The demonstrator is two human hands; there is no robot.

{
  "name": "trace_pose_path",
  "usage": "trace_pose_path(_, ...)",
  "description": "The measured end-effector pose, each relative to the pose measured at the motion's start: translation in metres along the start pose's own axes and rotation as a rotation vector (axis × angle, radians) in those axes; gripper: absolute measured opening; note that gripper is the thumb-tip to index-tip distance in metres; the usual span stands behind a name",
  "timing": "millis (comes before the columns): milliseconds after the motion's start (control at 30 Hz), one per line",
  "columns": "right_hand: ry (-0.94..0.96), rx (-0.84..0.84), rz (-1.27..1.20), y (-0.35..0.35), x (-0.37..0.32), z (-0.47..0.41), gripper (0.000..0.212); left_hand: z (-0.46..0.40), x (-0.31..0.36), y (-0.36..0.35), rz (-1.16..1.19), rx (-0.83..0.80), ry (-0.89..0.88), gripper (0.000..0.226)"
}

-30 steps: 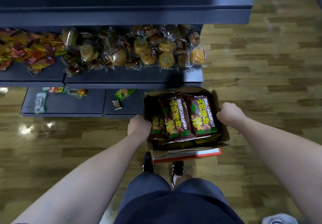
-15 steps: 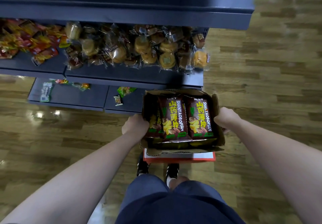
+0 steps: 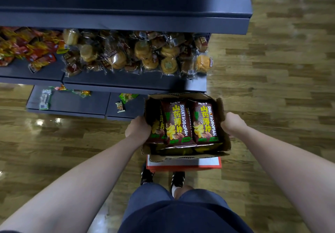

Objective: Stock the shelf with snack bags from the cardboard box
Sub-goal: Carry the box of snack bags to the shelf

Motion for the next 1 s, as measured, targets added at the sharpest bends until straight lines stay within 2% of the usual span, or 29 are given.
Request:
trace_pose_path(167, 0.025, 0.055, 0.035, 0.011, -0.006, -0.002, 0.009, 0.000, 0.004, 0.013, -0.026, 0.059, 0.023, 0.025)
trace_pose_path(333, 0.033, 0.053, 0.008, 0.015, -0.011, -0.005, 0.016, -0.003, 0.009, 0.021, -0.042, 0.079, 0.014, 0.025)
trace_pose_path(467, 0.033, 0.039, -0.007, 0.012, -0.015, -0.009, 0.017, -0.009, 0.009, 0.020, -0.037, 0.057, 0.014, 0.027)
trace_pose_path(700, -0.007, -0.012, -0.010, 0.010, -0.019, -0.017, 0.014, -0.029, 0.021, 0.013, -0.026, -0.093, -0.062, 0.028)
trace_pose_path(1000, -0.031, -0.008, -0.039, 0.018, -0.016, -0.029, 0.019, -0.039, 0.036, 0.017, 0.026, -0.065, -0.072, 0.028)
Point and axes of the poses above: each hand's wrist, its own z-axis away from the middle knuckle, its own y-axis out of the back of the hand, x = y × z, the point moved 7 cm from there along -z, towards the middle knuckle, and after that the axes turned 6 degrees about -z, right-handed, at the moved point
